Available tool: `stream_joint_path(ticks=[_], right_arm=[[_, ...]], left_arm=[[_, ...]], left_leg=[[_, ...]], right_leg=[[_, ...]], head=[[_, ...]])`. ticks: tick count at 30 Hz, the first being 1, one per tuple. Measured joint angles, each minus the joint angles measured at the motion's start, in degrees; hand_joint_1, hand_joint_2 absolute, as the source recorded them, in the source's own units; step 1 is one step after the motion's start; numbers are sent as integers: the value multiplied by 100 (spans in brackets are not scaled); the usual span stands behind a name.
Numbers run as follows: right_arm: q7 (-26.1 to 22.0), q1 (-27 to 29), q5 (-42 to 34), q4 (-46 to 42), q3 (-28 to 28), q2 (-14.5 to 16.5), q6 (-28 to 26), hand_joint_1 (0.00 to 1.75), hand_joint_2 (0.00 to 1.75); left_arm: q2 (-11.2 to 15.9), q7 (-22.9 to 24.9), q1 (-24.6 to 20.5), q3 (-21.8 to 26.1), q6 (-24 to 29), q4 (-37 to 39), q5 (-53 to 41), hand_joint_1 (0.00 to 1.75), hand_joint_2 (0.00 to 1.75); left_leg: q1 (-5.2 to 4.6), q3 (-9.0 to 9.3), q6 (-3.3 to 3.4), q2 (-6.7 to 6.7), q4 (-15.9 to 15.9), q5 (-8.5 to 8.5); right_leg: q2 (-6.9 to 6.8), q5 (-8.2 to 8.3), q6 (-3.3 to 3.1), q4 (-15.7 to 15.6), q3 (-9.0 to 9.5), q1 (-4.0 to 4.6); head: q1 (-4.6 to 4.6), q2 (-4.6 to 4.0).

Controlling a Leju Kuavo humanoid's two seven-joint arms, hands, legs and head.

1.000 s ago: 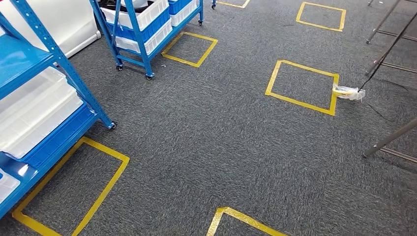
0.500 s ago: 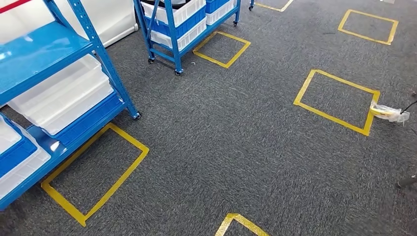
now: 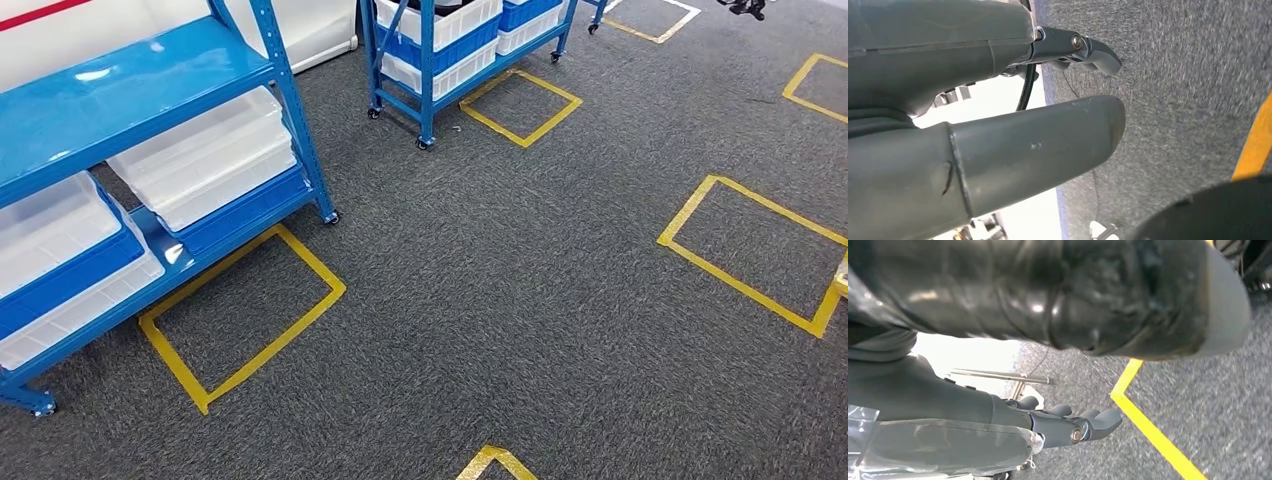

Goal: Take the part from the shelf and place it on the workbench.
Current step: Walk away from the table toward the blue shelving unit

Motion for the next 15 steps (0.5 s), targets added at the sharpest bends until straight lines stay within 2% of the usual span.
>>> stream_joint_path(ticks=[1,3,4,5,6,7,8,9,10,11,12,13,14,15], right_arm=[[-3,-7,2,3,0,-7,2,0,0],[-9,0,3,13,-2,-21,4,0,0],[-10,11,4,18,-2,-23,4,0,0],[-10,22,4,22,-3,-27,5,0,0],[-10,30,4,24,-3,-32,4,0,0],[-10,35,4,25,-3,-39,4,0,0],[-15,36,4,26,-3,-44,5,0,0],[-22,36,4,26,-3,-48,5,0,0],[-31,36,2,28,-3,-50,7,0,0],[-41,35,-1,30,-4,-50,9,0,0],[-47,33,-4,32,-4,-50,11,0,0],[-52,32,-7,34,-4,-50,14,0,0],[-54,28,-7,35,-3,-50,15,0,0],[-54,24,-8,36,-2,-49,15,0,0]], left_arm=[[-8,1,-2,-1,4,0,-5,0,0],[-24,1,-19,-2,12,0,-14,0,0],[-27,1,-25,-2,18,0,-16,0,0],[-29,1,-27,-2,24,0,-16,0,0],[-35,1,-27,-2,34,0,-15,0,0],[-41,1,-27,-2,44,0,-15,0,0],[-53,1,-27,-2,55,0,-15,0,0],[-67,1,-27,-2,64,0,-15,0,0],[-77,-1,-33,-3,72,0,-15,0,0],[-85,-2,-37,-3,78,0,-17,0,0],[-88,-4,-36,-4,80,0,-19,0,0],[-90,-5,-32,-4,81,0,-23,0,0],[-91,-6,-20,-4,81,0,-27,0,0],[-95,-7,-7,-4,82,0,-30,0,0]], left_leg=[[19,22,31,-56,-38,26],[43,45,68,-161,-77,61],[43,39,76,-218,-75,65],[43,38,77,-286,-70,65],[44,41,76,-359,-64,61],[48,47,70,-441,-53,55],[55,56,58,-524,-36,45],[63,52,39,-600,-15,30],[63,42,10,-673,19,11],[62,25,-23,-738,44,0],[61,-4,-58,-798,58,-4],[64,-23,-96,-855,59,1],[71,-39,-133,-913,47,10],[78,-54,-163,-900,68,-7]], right_leg=[[125,-86,30,101,-27,-8],[450,-412,65,655,-282,-34],[539,-582,73,1048,-487,-40],[577,-674,81,1378,-672,-44],[590,-654,88,1544,-786,-47],[601,-512,92,1483,-798,-50],[627,-283,92,1202,-705,-58],[724,-59,90,810,-554,-74],[861,97,84,457,-415,-82],[964,180,69,221,-323,-90],[1040,188,48,119,-285,-89],[1031,178,18,112,-283,-73],[959,188,-23,104,-281,-77],[897,199,-65,84,-272,-77]], head=[[4,0],[12,0],[12,0],[12,0],[11,0],[11,0],[12,0],[13,0],[14,0],[13,0],[12,0],[10,0],[8,0],[8,0]])
